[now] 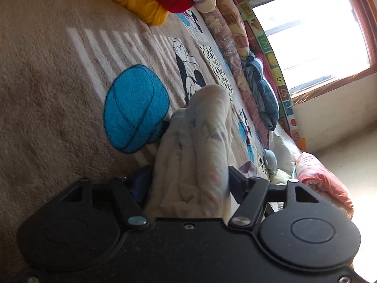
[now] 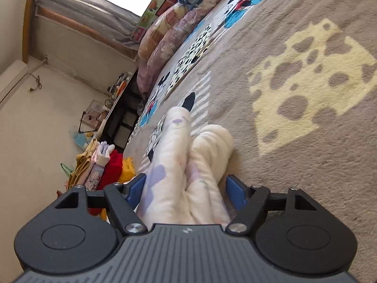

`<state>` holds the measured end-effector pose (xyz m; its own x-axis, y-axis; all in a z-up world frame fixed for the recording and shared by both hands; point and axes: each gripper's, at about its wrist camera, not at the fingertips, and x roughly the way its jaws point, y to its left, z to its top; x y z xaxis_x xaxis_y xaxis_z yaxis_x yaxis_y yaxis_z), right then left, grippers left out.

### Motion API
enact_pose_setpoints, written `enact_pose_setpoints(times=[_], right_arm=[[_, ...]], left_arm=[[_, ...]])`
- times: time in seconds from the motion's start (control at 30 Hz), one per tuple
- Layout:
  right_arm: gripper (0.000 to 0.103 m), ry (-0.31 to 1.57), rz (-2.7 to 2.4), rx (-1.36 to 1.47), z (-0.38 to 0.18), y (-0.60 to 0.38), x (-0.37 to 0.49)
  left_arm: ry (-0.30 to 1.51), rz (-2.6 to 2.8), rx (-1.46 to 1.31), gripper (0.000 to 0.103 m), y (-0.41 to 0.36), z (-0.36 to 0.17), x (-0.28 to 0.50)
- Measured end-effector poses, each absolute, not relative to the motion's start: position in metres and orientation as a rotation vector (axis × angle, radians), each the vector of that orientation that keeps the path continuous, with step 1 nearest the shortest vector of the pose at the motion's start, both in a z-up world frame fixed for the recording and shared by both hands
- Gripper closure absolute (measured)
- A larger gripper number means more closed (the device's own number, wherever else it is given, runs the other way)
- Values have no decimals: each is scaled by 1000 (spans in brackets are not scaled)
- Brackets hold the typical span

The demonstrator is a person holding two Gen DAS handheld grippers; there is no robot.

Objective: Fold clothes
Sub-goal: 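Carry the folded garment with both grippers toward the clothes stack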

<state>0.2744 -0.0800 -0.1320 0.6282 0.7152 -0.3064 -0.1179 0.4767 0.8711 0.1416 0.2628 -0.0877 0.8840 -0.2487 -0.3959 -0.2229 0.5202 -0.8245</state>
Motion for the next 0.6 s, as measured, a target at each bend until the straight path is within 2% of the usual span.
enact_pose_setpoints(times=[0.07,0.33,0.4,0.47,0.57,0.6], right_arm=[[17,689,565,1004,-136,-91,265],[14,726,644,989,-140,-88,247],[18,731,650,965,-142,-86,242],[28,736,627,981,-146,-89,238],[31,749,613,1002,-150,-89,237],[31,757,609,997,-150,-87,239]], left_arm=[[535,23,-1025,24,267,-92,141],[589,-2,-1016,24,264,-97,131],[598,10,-1042,25,265,-106,131],[590,7,-1037,26,264,-109,132],[584,4,-1012,29,254,-109,135],[582,2,-1010,33,251,-110,137]])
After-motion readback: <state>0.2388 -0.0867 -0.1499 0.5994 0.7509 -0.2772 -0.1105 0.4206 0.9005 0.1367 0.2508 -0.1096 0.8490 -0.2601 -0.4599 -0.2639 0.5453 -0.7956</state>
